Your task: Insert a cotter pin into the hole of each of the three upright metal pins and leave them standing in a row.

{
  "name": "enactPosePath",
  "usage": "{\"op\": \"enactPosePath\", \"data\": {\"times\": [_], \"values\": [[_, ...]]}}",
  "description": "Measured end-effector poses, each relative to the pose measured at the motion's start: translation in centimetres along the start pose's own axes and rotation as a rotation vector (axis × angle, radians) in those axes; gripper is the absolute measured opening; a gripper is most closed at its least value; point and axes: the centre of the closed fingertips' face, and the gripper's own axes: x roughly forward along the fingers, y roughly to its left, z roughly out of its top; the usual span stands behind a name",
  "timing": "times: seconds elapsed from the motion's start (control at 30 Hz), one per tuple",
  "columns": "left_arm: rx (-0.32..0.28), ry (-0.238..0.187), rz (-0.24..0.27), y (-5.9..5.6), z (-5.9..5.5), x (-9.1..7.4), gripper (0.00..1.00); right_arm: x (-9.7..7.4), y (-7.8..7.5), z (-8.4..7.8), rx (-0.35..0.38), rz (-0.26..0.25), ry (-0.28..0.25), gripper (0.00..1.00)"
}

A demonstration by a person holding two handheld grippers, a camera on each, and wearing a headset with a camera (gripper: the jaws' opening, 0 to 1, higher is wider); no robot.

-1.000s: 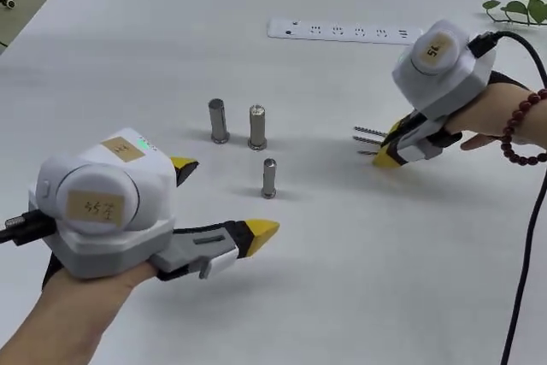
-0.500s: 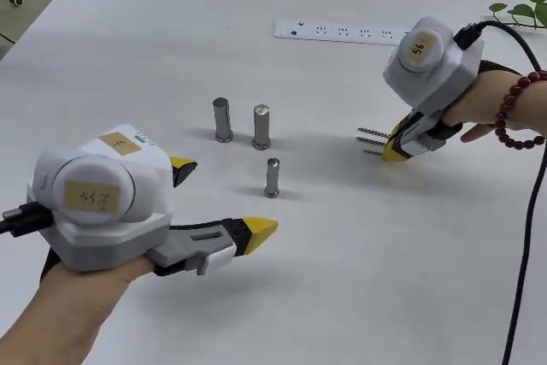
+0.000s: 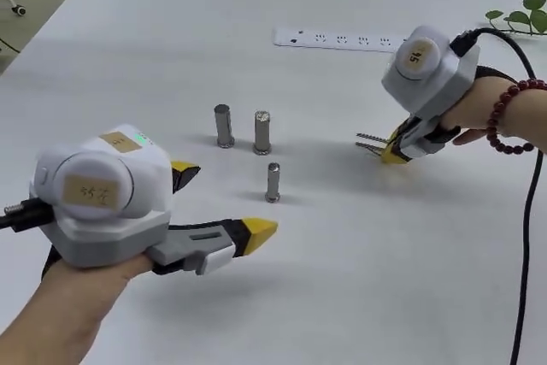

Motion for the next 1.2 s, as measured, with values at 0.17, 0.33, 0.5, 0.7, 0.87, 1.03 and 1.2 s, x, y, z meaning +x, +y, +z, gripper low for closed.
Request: {"op": "enactPosePath", "data": {"times": [0.17,0.33,0.5,0.7,0.87,1.03,1.2], "values": [[0.004,0.011,-0.004,-0.1,-0.2,-0.1,0.65,-0.6,0.5,0.4,-0.034,-0.018,-0.035,0.0],[0.015,0.012,-0.008,-0.2,-0.1,-0.1,0.63,-1.2,0.9,1.5,-0.047,-0.037,-0.101,0.0],[0.015,0.015,-0.024,-0.7,0.2,0.0,0.57,-1.8,2.0,2.7,-0.067,-0.022,-0.155,0.0],[0.031,0.022,-0.036,-1.0,0.4,0.1,0.55,-3.0,5.4,4.1,-0.169,-0.016,-0.204,0.0],[0.022,0.025,-0.041,-1.1,0.4,0.3,0.54,-3.6,7.2,4.9,-0.199,-0.009,-0.235,0.0],[0.028,0.016,-0.055,-1.6,1.0,0.6,0.52,-4.4,8.7,6.2,-0.232,-0.007,-0.304,0.0],[0.001,-0.003,-0.069,-2.1,1.8,0.9,0.47,-5.2,10.0,7.3,-0.287,-0.009,-0.359,0.0]]}}
